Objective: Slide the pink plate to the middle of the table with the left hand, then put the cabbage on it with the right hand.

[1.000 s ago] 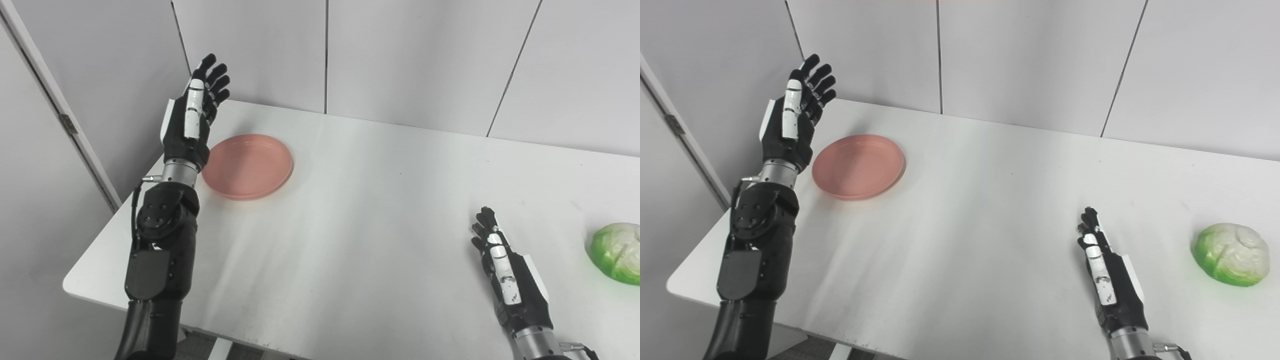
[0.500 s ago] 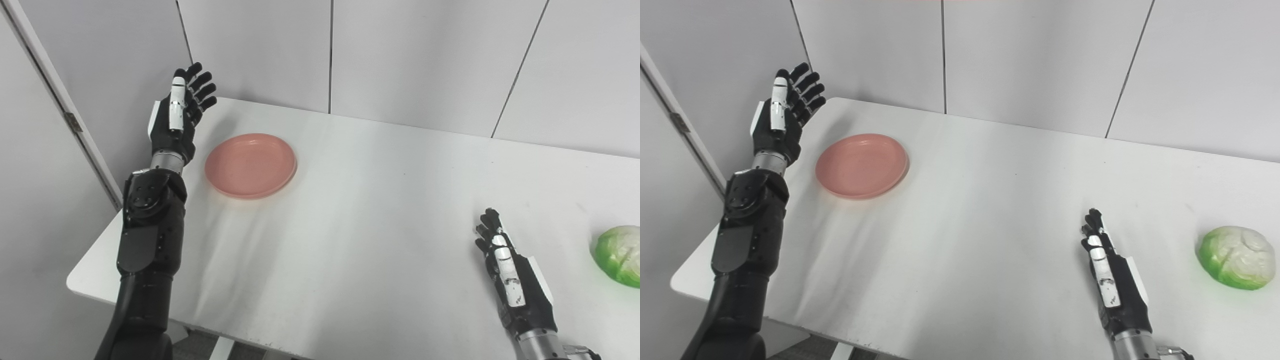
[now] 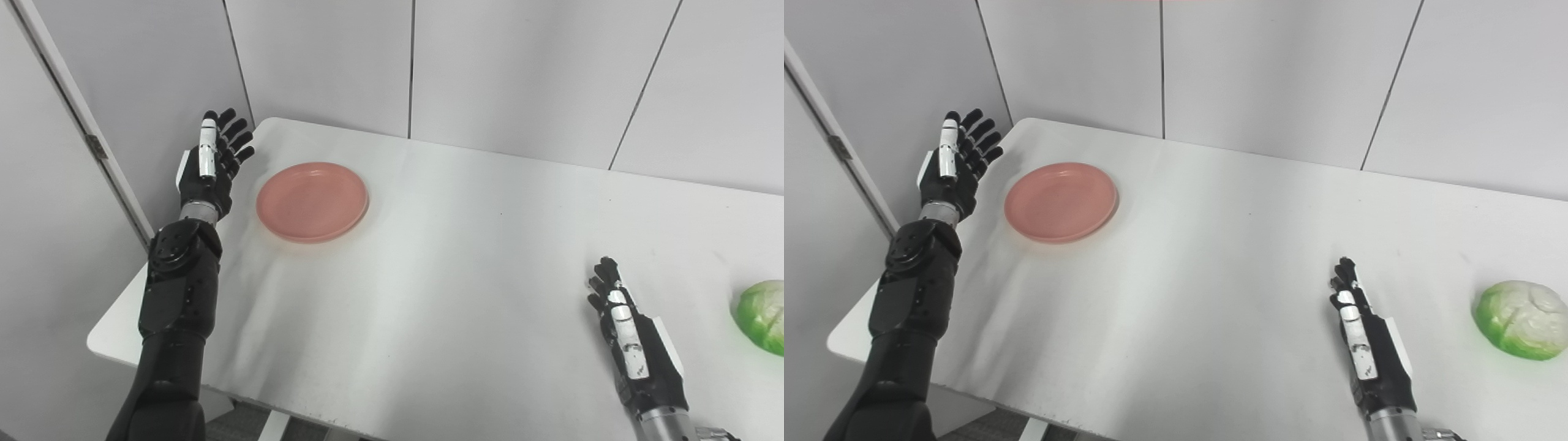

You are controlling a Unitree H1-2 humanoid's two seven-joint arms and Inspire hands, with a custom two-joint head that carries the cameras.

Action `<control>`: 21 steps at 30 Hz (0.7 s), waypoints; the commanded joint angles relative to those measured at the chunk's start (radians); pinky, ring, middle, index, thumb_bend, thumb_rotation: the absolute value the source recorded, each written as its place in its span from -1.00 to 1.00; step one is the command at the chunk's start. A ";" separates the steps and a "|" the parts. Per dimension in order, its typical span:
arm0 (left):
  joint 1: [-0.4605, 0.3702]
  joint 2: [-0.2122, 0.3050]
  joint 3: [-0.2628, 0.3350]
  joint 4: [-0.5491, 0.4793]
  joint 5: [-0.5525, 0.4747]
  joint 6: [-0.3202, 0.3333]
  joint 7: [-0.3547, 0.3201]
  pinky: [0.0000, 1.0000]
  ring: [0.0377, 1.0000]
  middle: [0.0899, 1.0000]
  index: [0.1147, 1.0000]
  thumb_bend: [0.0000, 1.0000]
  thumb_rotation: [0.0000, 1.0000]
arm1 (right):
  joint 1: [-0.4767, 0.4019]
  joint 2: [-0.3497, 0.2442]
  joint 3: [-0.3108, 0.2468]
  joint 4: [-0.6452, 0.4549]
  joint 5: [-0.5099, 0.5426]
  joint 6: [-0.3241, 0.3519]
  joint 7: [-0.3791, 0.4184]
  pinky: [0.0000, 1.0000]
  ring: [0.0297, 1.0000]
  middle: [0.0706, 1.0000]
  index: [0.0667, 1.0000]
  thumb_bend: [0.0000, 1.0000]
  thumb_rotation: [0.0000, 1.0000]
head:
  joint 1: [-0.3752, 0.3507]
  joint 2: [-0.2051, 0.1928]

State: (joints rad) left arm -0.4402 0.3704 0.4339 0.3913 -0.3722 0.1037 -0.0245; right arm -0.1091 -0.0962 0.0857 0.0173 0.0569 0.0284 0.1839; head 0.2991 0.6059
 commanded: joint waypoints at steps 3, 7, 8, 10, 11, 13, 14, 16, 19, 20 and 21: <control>-0.046 0.041 0.013 0.005 -0.003 -0.043 -0.002 0.74 0.72 0.72 0.68 -0.06 1.00 | 0.027 -0.003 0.001 0.016 -0.004 0.013 0.000 1.00 1.00 1.00 1.00 -0.57 1.00 | 0.000 0.002; -0.043 0.035 0.016 0.025 -0.003 -0.050 -0.001 0.73 0.71 0.71 0.68 -0.07 1.00 | 0.028 -0.002 0.001 0.011 -0.003 0.012 0.001 1.00 1.00 1.00 1.00 -0.58 1.00 | -0.001 0.006; -0.044 0.034 0.015 0.036 -0.002 -0.055 -0.004 0.73 0.71 0.71 0.68 -0.07 1.00 | 0.028 -0.002 0.001 0.011 -0.003 0.013 0.001 1.00 1.00 1.00 1.00 -0.58 1.00 | -0.001 0.007; -0.046 0.033 0.014 0.055 -0.003 -0.063 -0.010 0.74 0.73 0.72 0.69 -0.07 1.00 | 0.029 0.000 0.000 0.007 -0.001 0.018 0.000 1.00 1.00 1.00 1.00 -0.58 1.00 | -0.002 0.008; -0.047 0.032 0.015 0.064 -0.004 -0.068 -0.011 0.74 0.73 0.72 0.69 -0.07 1.00 | 0.029 0.001 0.000 0.006 -0.002 0.019 -0.001 1.00 1.00 1.00 1.00 -0.58 1.00 | -0.003 0.009; -0.049 0.030 0.013 0.079 -0.001 -0.076 -0.008 0.75 0.73 0.72 0.68 -0.07 1.00 | 0.030 0.001 0.001 0.003 -0.002 0.023 -0.001 1.00 1.00 1.00 1.00 -0.58 1.00 | -0.005 0.010; -0.050 0.030 0.012 0.083 0.001 -0.078 -0.007 0.74 0.73 0.72 0.68 -0.07 1.00 | 0.030 0.001 0.001 0.003 -0.002 0.024 -0.001 1.00 1.00 1.00 1.00 -0.58 1.00 | -0.005 0.010; -0.053 0.028 0.011 0.097 0.003 -0.080 0.000 0.74 0.73 0.71 0.67 -0.07 1.00 | 0.029 0.000 0.001 0.008 -0.002 0.018 0.001 1.00 1.00 1.00 1.00 -0.58 1.00 | -0.005 0.012; -0.055 0.031 0.004 0.131 0.009 -0.088 0.000 0.74 0.73 0.72 0.67 -0.07 1.00 | 0.029 -0.001 0.001 0.009 -0.001 0.016 0.001 1.00 1.00 1.00 1.00 -0.58 1.00 | -0.006 0.014; -0.055 0.030 0.003 0.141 0.010 -0.091 0.001 0.75 0.73 0.72 0.67 -0.07 1.00 | 0.029 -0.001 0.001 0.008 -0.001 0.017 0.001 1.00 1.00 1.00 1.00 -0.58 1.00 | -0.007 0.015; -0.056 0.029 0.003 0.152 0.010 -0.092 0.002 0.76 0.73 0.71 0.67 -0.07 1.00 | 0.030 0.000 0.000 0.006 -0.002 0.019 0.000 1.00 1.00 1.00 1.00 -0.58 1.00 | -0.009 0.016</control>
State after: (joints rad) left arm -0.4461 0.3734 0.4373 0.5484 -0.3712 0.0509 -0.0233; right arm -0.1060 -0.0965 0.0858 0.0101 0.0549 0.0299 0.1835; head 0.2930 0.6213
